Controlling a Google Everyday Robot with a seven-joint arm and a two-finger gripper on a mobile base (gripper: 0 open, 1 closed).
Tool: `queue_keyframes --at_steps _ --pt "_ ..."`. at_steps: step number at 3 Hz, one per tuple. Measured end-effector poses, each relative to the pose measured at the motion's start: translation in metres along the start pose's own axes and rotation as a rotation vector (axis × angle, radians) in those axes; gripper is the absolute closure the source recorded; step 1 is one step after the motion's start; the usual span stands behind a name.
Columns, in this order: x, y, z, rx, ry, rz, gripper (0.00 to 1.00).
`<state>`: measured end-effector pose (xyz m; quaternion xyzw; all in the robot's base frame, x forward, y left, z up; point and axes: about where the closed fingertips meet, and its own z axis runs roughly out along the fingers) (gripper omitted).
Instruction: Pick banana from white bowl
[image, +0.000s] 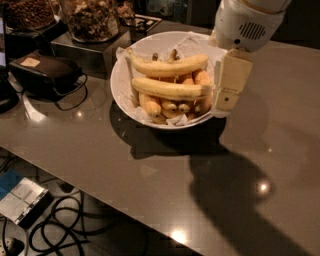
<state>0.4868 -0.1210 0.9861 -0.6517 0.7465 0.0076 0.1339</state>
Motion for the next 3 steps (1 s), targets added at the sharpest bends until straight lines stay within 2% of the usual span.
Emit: queue_keyframes --at_steps 2,3 --pt "-0.027 -0.011 0.024 -0.073 -0.032 0.007 0.0" --pt "-0.031 -0.015 0.034 -0.097 -0.033 0.025 0.18"
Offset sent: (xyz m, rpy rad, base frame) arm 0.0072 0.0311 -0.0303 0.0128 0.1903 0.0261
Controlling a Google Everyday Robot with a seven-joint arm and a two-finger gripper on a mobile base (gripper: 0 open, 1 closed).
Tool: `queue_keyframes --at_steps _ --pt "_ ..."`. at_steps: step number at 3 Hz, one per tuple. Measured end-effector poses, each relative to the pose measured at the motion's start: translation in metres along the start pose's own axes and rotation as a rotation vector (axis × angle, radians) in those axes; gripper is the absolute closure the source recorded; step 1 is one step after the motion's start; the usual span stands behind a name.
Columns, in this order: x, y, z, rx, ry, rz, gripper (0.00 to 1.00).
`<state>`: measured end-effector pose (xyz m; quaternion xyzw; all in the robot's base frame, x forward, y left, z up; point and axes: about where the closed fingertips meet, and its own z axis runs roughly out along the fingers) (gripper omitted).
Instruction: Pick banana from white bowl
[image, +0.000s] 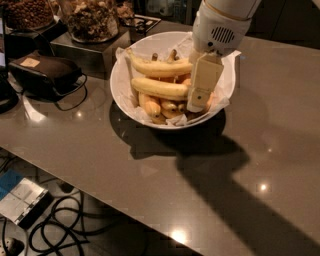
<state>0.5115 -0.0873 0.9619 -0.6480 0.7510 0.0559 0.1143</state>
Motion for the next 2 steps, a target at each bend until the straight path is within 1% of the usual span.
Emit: queue_keyframes --at_steps 2 --pt "0.0022 -0.0064 0.0165 -0.027 0.018 0.035 0.65"
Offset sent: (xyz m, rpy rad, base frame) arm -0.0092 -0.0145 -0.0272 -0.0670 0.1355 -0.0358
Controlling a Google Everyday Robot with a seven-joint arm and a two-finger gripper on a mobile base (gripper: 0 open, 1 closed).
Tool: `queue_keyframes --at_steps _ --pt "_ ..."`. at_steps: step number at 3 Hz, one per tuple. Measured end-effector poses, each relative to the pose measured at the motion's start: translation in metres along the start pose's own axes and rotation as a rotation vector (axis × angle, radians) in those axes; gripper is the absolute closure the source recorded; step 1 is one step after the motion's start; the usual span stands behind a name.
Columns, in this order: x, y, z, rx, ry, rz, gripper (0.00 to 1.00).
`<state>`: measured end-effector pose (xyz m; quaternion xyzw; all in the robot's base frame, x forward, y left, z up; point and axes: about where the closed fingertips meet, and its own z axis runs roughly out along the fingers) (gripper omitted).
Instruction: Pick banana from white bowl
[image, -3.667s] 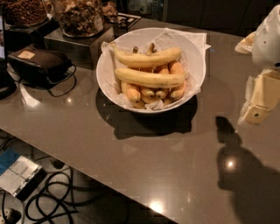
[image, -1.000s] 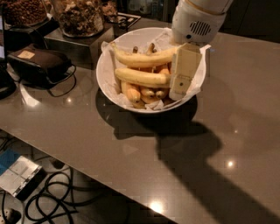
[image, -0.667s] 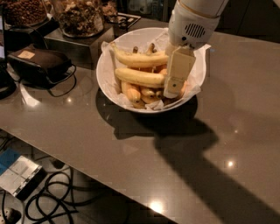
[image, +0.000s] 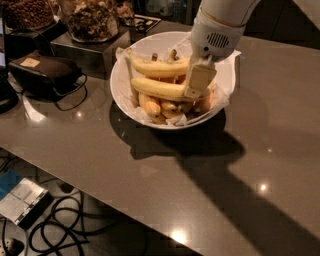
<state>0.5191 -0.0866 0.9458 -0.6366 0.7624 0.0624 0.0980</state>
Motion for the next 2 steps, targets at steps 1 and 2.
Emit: queue_keyframes --at_steps 1,2 --pt "-0.0009 -0.0012 0.0007 -0.003 0.006 0.0 0.78" --pt "-0.0027 -0.0022 0.0002 -0.004 0.01 -0.004 0.7"
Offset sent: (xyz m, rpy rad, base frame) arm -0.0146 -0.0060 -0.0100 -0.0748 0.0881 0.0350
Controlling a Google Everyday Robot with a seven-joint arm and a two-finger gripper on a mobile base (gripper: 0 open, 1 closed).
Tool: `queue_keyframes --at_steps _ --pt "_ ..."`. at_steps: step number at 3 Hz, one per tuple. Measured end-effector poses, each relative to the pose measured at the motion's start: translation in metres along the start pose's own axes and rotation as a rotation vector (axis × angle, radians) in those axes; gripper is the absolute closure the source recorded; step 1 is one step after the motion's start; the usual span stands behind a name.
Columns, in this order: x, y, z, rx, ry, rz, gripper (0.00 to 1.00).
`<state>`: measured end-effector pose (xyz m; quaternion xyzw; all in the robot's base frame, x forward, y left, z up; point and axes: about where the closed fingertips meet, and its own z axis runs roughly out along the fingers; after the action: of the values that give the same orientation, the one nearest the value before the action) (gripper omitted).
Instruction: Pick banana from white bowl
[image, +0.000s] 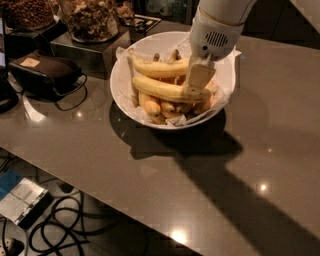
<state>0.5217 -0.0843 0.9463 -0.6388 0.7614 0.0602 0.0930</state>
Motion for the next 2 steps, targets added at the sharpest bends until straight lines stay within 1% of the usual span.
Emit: queue_keyframes --at_steps 1,2 --pt "-0.0029 0.0005 0.0002 0.009 0.002 -0.023 0.52" --pt "-0.0041 0.0007 0.0001 0.011 0.003 -0.033 0.29"
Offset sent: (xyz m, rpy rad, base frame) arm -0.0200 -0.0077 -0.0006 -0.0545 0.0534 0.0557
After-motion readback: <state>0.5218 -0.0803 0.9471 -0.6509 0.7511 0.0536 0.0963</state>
